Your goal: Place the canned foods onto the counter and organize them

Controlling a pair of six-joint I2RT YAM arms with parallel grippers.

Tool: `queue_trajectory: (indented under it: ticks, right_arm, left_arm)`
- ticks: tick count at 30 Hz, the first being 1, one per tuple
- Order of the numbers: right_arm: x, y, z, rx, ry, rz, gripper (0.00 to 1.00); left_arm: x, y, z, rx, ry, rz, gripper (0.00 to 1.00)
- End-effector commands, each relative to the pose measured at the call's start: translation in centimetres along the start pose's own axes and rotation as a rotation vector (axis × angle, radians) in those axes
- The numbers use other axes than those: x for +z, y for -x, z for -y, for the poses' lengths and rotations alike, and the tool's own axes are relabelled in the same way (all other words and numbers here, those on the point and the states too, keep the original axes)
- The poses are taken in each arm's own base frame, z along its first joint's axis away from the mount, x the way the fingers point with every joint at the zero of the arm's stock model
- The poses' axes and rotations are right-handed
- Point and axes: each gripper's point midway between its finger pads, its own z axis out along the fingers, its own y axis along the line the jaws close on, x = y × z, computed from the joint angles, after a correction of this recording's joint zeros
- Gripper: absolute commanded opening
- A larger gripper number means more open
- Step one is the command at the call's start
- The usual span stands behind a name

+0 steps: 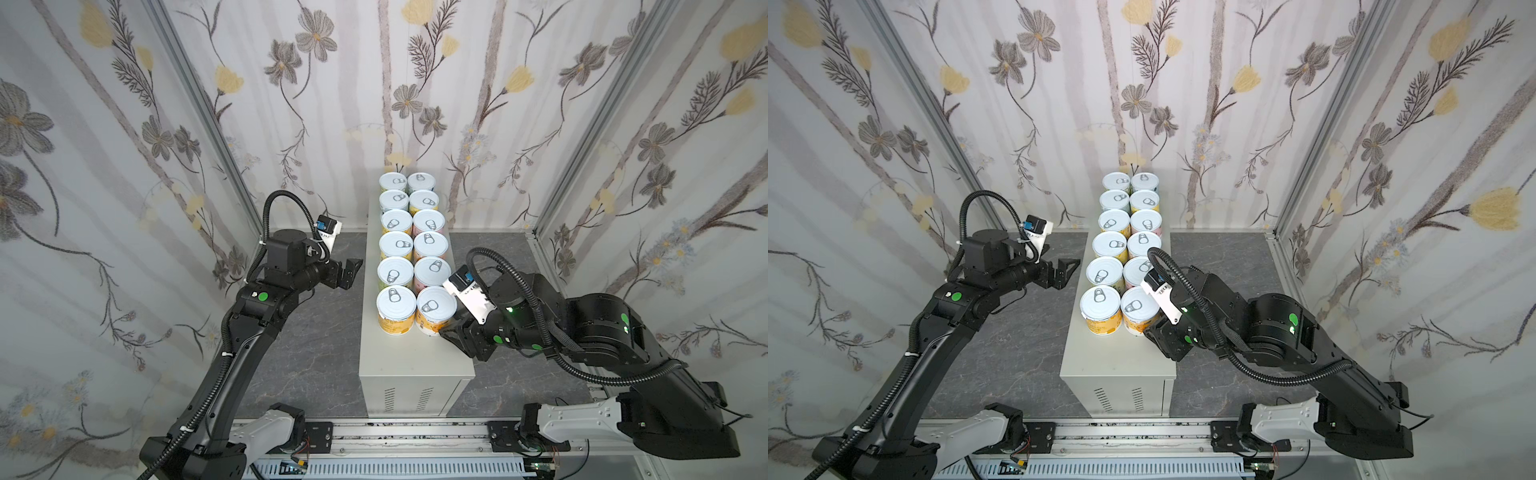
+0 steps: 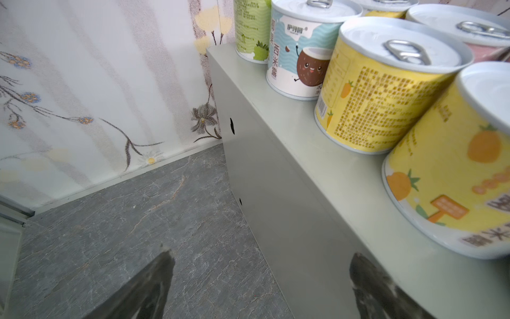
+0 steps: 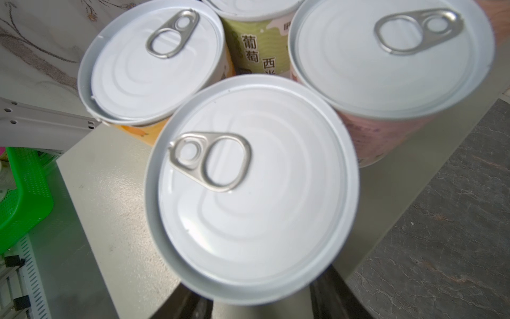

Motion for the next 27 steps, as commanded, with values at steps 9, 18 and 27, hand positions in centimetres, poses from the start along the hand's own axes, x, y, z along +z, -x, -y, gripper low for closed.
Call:
queue_trajectory:
  ticks: [9,18,27]
  right_arm:
    - [-0.1,0.4,1.0,0.016,-0.042,0.020,0.67]
    - [-1.5,1.3,0.4,-0.016,0.001,0.057,0.76]
    - [-7.5,6.3,3.0,-0.052,-0.127,0.342,0.96]
  left_arm:
    - [-7.1,0.4,7.3,0.209,-0.321,0.086,1.00]
    - [-13.6,1.3,9.5,0.298,-0.342,0.214,1.00]
    - [-16.9,8.2,4.6,0.174,0.003,0.484,1.00]
